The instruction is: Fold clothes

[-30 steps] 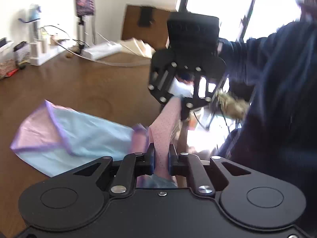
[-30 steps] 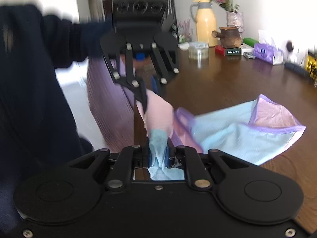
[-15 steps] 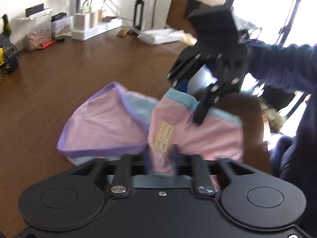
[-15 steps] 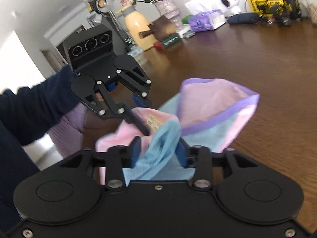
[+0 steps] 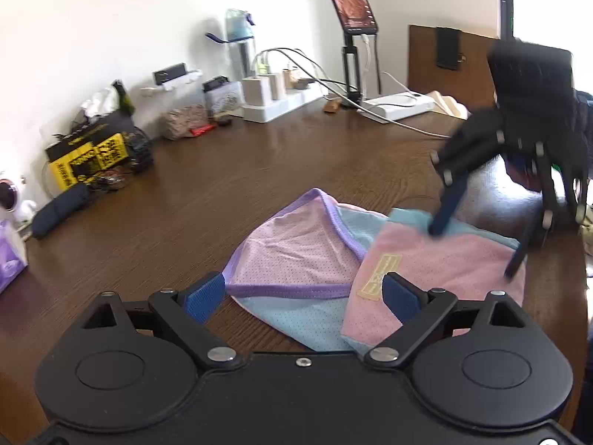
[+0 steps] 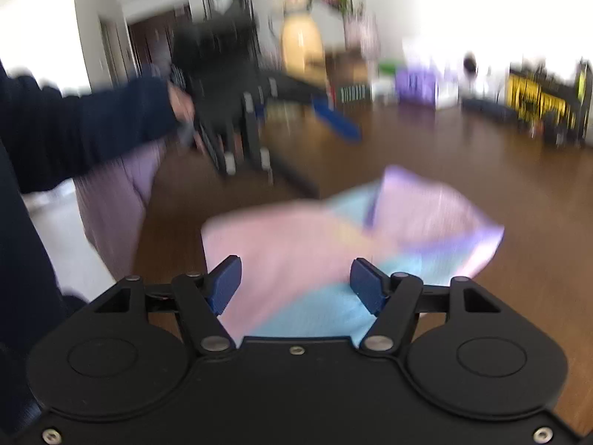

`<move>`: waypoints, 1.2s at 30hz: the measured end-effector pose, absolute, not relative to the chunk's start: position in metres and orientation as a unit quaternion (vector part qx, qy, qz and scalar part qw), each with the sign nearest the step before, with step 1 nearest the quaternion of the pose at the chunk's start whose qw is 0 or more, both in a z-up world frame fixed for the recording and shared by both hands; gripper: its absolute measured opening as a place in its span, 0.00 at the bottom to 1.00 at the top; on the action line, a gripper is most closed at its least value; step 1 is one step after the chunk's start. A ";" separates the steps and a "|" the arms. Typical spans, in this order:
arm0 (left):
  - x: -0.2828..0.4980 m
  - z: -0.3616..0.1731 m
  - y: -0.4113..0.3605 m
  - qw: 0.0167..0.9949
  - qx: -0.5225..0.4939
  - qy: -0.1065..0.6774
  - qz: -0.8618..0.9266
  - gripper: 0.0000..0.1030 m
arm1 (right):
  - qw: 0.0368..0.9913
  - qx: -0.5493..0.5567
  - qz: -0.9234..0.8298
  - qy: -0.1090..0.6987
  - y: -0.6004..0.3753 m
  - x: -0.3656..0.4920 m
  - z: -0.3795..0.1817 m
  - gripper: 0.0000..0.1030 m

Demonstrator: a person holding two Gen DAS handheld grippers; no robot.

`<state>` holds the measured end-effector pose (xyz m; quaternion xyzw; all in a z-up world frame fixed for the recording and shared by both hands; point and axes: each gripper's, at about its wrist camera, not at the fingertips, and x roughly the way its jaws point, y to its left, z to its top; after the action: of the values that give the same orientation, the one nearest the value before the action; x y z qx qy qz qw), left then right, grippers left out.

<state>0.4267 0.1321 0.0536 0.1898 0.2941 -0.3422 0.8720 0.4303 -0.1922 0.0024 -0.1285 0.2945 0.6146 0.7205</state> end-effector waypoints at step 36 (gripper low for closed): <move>0.489 0.036 0.129 0.915 0.057 0.298 -0.265 0.04 | 0.836 -0.113 0.469 0.261 -0.178 0.519 -0.008 0.07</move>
<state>0.4887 0.1292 0.0359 0.0571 0.2977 -0.2646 0.9155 0.5186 -0.1785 -0.0078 -0.1127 0.2612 0.4691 0.8361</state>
